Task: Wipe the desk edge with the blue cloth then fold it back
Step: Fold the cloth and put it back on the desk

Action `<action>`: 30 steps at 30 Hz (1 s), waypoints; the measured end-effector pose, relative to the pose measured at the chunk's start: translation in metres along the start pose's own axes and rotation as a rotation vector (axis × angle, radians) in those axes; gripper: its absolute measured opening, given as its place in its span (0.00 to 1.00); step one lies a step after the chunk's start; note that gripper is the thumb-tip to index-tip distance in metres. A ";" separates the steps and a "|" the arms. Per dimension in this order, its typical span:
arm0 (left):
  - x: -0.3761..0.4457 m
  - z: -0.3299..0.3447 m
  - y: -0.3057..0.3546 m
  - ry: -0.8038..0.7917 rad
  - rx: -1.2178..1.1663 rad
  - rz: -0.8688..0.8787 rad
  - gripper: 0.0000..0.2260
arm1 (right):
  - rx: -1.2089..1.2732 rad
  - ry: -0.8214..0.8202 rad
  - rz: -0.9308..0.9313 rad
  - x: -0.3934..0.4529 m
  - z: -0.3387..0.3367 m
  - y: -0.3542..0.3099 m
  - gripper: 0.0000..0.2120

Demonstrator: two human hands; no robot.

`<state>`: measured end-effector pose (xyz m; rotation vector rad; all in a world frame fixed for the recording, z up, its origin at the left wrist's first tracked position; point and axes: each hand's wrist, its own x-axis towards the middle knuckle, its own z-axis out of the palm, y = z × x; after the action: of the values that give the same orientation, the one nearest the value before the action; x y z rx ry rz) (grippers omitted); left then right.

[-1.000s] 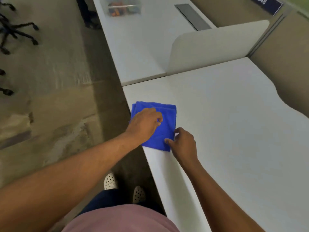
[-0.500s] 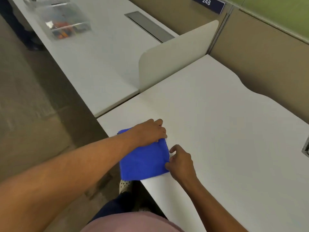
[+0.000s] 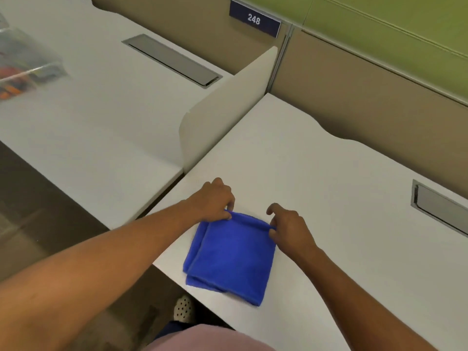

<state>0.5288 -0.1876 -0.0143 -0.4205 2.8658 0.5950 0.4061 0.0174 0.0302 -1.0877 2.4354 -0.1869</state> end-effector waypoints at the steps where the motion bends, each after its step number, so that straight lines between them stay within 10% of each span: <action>1: 0.003 -0.005 -0.003 -0.007 -0.050 -0.023 0.08 | -0.017 0.020 -0.011 0.001 -0.004 -0.001 0.21; 6: 0.014 -0.044 -0.008 0.103 -0.278 -0.089 0.05 | 0.025 0.245 -0.099 0.013 -0.037 -0.003 0.16; 14: -0.018 -0.075 0.013 0.769 -0.179 0.214 0.09 | -0.036 0.867 -0.393 -0.009 -0.063 0.010 0.09; 26: -0.081 0.026 0.003 0.194 -0.250 0.162 0.11 | 0.069 0.183 -0.250 -0.065 0.040 0.030 0.14; 30: -0.069 0.018 -0.003 0.185 -0.357 0.099 0.11 | 0.284 0.196 -0.151 -0.055 0.035 0.040 0.18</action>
<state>0.5967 -0.1663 -0.0154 -0.4035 2.9668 1.1515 0.4274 0.0874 0.0063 -1.1669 2.3968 -0.6961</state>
